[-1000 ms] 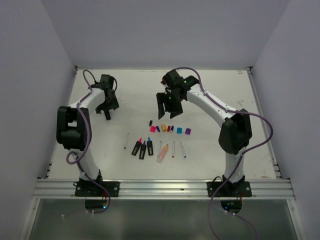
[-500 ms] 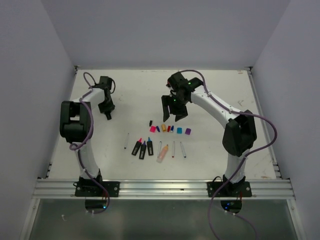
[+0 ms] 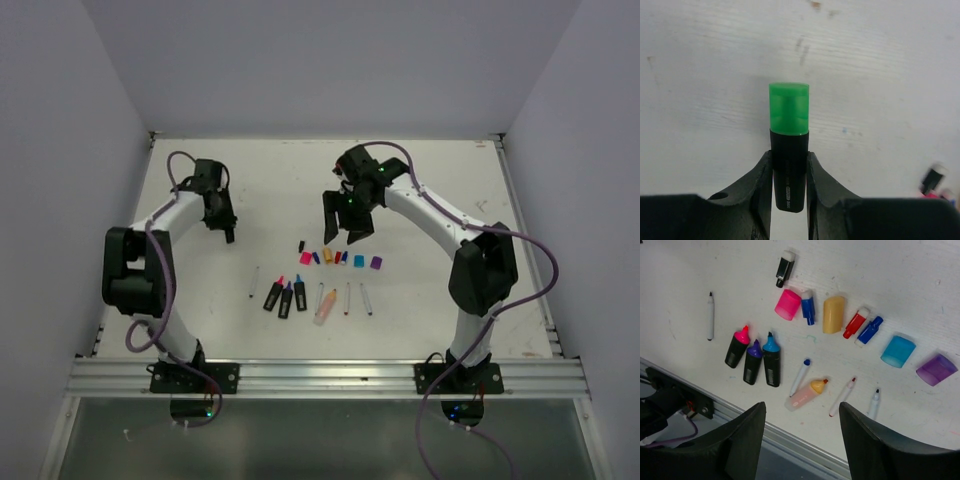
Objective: Open the pen caps
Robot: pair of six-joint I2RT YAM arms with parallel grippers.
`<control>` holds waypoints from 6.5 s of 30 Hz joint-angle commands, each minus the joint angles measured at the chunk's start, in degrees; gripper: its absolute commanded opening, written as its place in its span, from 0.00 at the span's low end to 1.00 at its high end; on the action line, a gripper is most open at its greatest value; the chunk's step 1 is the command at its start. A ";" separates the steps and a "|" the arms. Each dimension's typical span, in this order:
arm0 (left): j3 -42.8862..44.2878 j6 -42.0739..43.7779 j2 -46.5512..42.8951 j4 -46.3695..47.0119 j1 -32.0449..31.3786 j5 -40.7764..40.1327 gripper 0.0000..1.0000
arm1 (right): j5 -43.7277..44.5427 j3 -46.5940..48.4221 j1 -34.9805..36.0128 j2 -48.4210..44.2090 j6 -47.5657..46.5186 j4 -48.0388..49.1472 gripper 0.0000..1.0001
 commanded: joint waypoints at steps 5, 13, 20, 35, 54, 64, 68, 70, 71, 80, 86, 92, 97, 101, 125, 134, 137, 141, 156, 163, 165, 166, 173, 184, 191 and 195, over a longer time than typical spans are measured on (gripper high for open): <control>-8.31 0.47 -19.28 3.73 -10.10 14.23 0.00 | -6.69 8.26 -0.05 1.65 3.89 4.72 0.65; -13.34 -4.46 -28.36 3.29 -18.64 14.32 0.00 | -11.00 13.20 2.58 6.40 10.03 8.41 0.66; -14.30 -4.72 -31.44 1.97 -21.02 14.40 0.00 | -13.29 10.12 4.43 6.75 14.35 13.42 0.60; -16.06 -5.95 -34.78 1.09 -22.95 15.02 0.00 | -12.06 9.51 6.98 9.21 17.78 16.06 0.50; -18.35 -7.88 -37.15 1.09 -23.04 15.73 0.47 | -14.07 6.44 7.68 8.78 16.55 19.04 0.00; -28.45 -10.08 -43.92 11.28 -23.04 30.65 0.58 | -27.95 -12.10 5.57 -2.03 19.36 41.00 0.00; -31.00 -11.40 -44.97 18.64 -23.04 38.56 0.55 | -31.65 -15.89 5.58 -4.67 22.34 52.06 0.00; -31.35 -12.28 -44.98 20.77 -23.04 42.52 0.51 | -32.62 -16.86 5.57 -5.20 23.84 54.63 0.00; -31.27 -12.54 -44.98 22.00 -23.04 43.23 0.50 | -32.97 -17.03 5.57 -5.20 24.28 56.29 0.00; -30.83 -13.33 -45.59 21.66 -22.95 42.71 0.08 | -33.86 -17.65 5.49 -5.20 25.86 59.21 0.00; -29.87 -12.55 -45.24 16.84 -23.04 36.31 0.00 | -25.98 -17.14 5.31 -5.64 23.15 50.11 0.00; -23.89 -10.61 -42.34 5.24 -23.13 16.99 0.00 | 1.36 9.56 9.88 3.75 13.04 9.06 0.00; -19.50 -10.52 -40.58 2.07 -23.74 3.69 0.00 | 9.64 22.59 12.34 10.08 14.35 -3.09 0.00; -18.87 -8.78 -40.93 1.43 -24.01 -2.12 0.00 | 11.59 24.54 13.05 10.71 14.09 -4.86 0.00; -22.48 -9.99 -24.16 -1.46 -23.83 -8.18 0.00 | -2.30 23.39 8.04 26.34 3.98 4.46 0.02; -23.97 -9.29 -20.64 4.17 -23.83 -3.17 0.00 | -2.21 27.52 8.12 30.66 4.68 3.49 0.21; -23.53 -9.56 -19.40 4.17 -23.83 -3.08 0.00 | -2.30 27.70 8.12 31.27 4.77 3.40 0.26; -23.53 -9.20 -17.73 4.25 -23.83 -2.82 0.00 | -2.13 28.05 7.95 31.62 4.68 3.14 0.35; -28.35 -12.19 -21.06 3.46 -23.92 -1.33 0.00 | -1.77 25.69 6.81 24.96 4.07 3.93 0.51; -33.28 -15.70 -32.13 7.06 -23.92 -2.38 0.06 | -1.07 14.35 6.10 16.70 3.36 7.08 0.52; -35.04 -16.49 -35.56 9.60 -23.83 -1.51 0.06 | -1.07 11.80 6.01 15.63 3.36 7.36 0.52; -36.00 -17.19 -37.49 10.66 -23.83 -0.81 0.05 | -1.07 11.36 6.01 14.76 3.28 7.36 0.52; -46.54 -21.42 -43.83 24.44 -23.57 6.30 0.09 | -1.25 6.44 6.01 10.97 2.66 7.44 0.52; -58.86 -28.89 -53.14 39.23 -20.76 8.87 0.19 | 0.33 -1.12 6.01 5.08 0.20 6.21 0.52; -59.92 -29.68 -53.94 38.09 -20.05 6.67 0.55 | 0.07 -2.01 6.01 3.94 -0.68 5.51 0.52; -60.45 -30.03 -53.15 38.88 -20.05 6.85 0.67 | 0.07 -1.66 6.01 3.94 -0.94 5.07 0.52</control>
